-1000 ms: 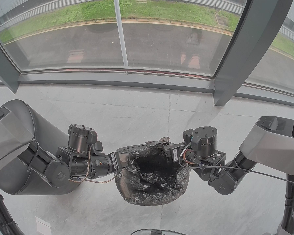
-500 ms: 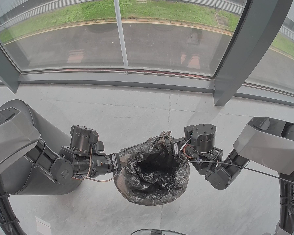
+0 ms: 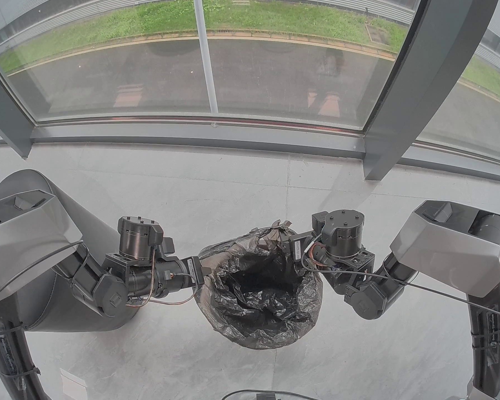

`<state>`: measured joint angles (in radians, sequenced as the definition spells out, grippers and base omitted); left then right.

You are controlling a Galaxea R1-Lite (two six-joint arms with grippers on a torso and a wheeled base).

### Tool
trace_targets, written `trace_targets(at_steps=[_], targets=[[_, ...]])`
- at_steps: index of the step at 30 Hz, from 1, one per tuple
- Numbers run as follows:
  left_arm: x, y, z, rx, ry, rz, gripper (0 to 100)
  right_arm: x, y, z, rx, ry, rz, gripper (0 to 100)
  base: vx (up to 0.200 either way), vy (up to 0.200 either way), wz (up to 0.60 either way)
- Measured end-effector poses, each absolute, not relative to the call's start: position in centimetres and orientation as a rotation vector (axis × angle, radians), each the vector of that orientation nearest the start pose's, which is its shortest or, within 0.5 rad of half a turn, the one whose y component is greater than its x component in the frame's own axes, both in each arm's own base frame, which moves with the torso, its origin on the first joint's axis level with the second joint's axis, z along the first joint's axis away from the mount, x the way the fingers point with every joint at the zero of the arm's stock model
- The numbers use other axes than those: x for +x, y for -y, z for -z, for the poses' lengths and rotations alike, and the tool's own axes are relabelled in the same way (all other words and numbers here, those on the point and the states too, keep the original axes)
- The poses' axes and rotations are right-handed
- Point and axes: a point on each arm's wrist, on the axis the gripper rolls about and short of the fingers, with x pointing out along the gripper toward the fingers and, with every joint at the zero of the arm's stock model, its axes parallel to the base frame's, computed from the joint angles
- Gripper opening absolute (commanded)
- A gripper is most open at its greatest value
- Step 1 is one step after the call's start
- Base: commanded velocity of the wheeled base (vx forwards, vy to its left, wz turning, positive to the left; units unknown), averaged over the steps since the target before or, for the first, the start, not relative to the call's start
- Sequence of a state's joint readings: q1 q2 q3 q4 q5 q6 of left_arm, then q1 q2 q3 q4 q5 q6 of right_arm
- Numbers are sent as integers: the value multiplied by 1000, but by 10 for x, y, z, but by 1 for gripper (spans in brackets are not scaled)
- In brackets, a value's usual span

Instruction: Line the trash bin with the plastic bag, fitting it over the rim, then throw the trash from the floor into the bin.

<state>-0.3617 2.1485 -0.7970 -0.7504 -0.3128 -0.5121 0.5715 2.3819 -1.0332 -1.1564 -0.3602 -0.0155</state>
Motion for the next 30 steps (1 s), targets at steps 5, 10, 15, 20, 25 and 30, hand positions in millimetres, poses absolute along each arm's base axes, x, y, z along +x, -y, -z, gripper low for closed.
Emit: trace_targets(at_steps=[5,10,15,20,25,30], targets=[[335,133,-36,-462,-770,477,0,366,-225,-33,-101,-171,-212,100,0,0,0],[335,133,-35,-460,-771,467,0,366,-225,-33,-101,-171,-212,100,0,0,0],[333,132,-36,-461,-770,466,100,366,-225,-33,-86,-172,-211,100,0,0,0],[332,132,-39,-470,-767,465,100,365,-225,-33,-82,-173,-210,100,0,0,0],[331,132,-44,-476,-756,468,100,365,-225,-34,-80,-172,-210,100,0,0,0],[330,131,-51,-476,-719,467,100,365,-225,-35,-79,-170,-210,100,0,0,0]])
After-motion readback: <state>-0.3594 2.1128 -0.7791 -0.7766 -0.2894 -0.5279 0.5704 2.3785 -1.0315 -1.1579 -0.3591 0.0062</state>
